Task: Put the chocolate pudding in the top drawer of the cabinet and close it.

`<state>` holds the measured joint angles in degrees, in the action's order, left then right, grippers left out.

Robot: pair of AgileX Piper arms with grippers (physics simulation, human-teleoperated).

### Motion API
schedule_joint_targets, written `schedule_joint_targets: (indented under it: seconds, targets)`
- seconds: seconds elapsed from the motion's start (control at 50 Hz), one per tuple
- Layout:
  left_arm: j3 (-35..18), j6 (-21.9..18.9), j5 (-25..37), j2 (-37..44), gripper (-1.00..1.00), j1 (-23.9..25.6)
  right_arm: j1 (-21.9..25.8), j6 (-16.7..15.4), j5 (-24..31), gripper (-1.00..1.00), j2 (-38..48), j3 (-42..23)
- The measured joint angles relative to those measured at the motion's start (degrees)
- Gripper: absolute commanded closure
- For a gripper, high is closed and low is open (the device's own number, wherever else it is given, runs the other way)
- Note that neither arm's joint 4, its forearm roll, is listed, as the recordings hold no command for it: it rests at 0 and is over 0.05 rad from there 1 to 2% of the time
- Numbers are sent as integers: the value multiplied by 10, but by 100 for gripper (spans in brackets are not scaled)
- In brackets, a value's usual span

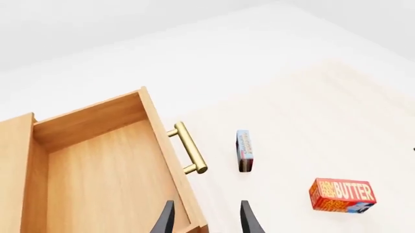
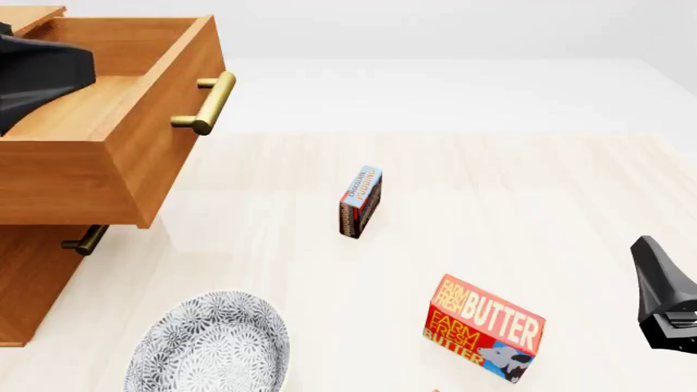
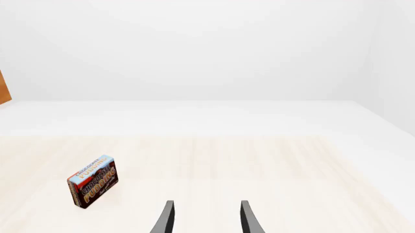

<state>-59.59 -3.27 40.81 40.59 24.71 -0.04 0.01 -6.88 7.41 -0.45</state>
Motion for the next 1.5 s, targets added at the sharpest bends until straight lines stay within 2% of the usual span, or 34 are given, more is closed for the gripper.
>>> schedule_joint_targets:
  seconds: [0.2, 0.52, 0.72, 1.08, 1.5]
  targets:
    - [43, -8, 3, -66, -100, 7, 0, 0, 0, -100, 0, 0]
    - [116, -24, 42, -193, -100, 27, 0, 0, 0, -100, 0, 0]
    - [184, -33, 25, -252, -100, 53, 0, 0, 0, -100, 0, 0]
    - [316, -40, -83, -303, -100, 112, 0, 0, 0, -100, 0, 0]
    - [431, -31, -293, -225, -100, 175, 0, 0, 0, -100, 0, 0]
